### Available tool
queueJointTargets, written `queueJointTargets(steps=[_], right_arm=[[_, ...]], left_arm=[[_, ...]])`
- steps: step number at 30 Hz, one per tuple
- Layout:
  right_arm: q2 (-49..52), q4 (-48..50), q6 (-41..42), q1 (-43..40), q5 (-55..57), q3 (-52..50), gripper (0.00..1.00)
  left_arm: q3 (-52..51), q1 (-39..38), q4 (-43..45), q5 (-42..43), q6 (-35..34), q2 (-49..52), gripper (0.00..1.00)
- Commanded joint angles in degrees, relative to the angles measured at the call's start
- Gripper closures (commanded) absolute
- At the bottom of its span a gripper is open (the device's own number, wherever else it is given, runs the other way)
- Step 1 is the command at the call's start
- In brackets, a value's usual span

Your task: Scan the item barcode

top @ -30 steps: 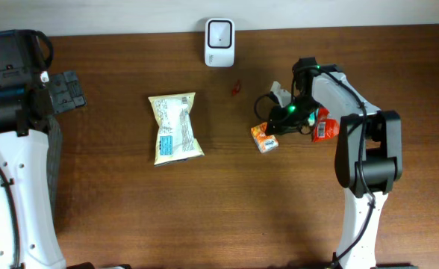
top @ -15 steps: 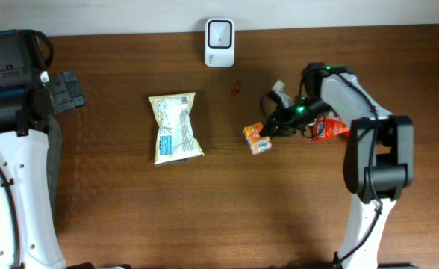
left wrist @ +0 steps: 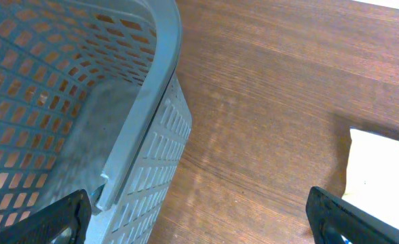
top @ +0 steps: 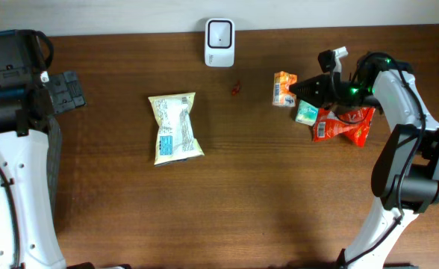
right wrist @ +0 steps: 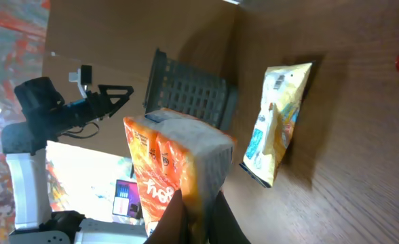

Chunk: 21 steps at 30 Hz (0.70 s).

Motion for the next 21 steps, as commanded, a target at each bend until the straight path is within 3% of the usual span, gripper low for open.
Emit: queueJointTargets(steps=[1, 6, 10, 12, 13, 16, 18, 21], right_arm=[[-1.6, 0.4, -0.9, -0.2, 1.9, 1.5, 0.96], [-1.6, 0.2, 7.7, 3.4, 27.8, 7.1, 0.96], [-1.6, 1.4, 17.6, 11.3, 45.5, 18.5, 0.96], [-1.6, 3.6, 22.8, 15.9, 59.5, 24.3, 0.96], [-1.6, 7.4, 24.9, 20.7, 75.2, 27.8, 0.96], [-0.4, 19.6, 24.2, 28.9, 102.7, 27.8, 0.96], [3.0, 31.0, 15.5, 33.6, 113.0, 27.8, 0.96], [9.1, 46.1, 1.5, 36.7, 114.9, 27.8, 0.96]], left_arm=[[-0.1, 0.0, 0.0, -0.4, -0.7, 0.1, 0.01], [-0.1, 0.0, 0.0, -0.4, -0.7, 0.1, 0.01], [-0.1, 0.0, 0.0, -0.4, -0.7, 0.1, 0.01], [-0.1, 0.0, 0.0, -0.4, -0.7, 0.1, 0.01], [-0.1, 0.0, 0.0, -0.4, -0.7, 0.1, 0.01], [-0.1, 0.0, 0.0, -0.4, -0.7, 0.1, 0.01], [-0.1, 0.0, 0.0, -0.4, -0.7, 0.1, 0.01], [-0.1, 0.0, 0.0, -0.4, -0.7, 0.1, 0.01]])
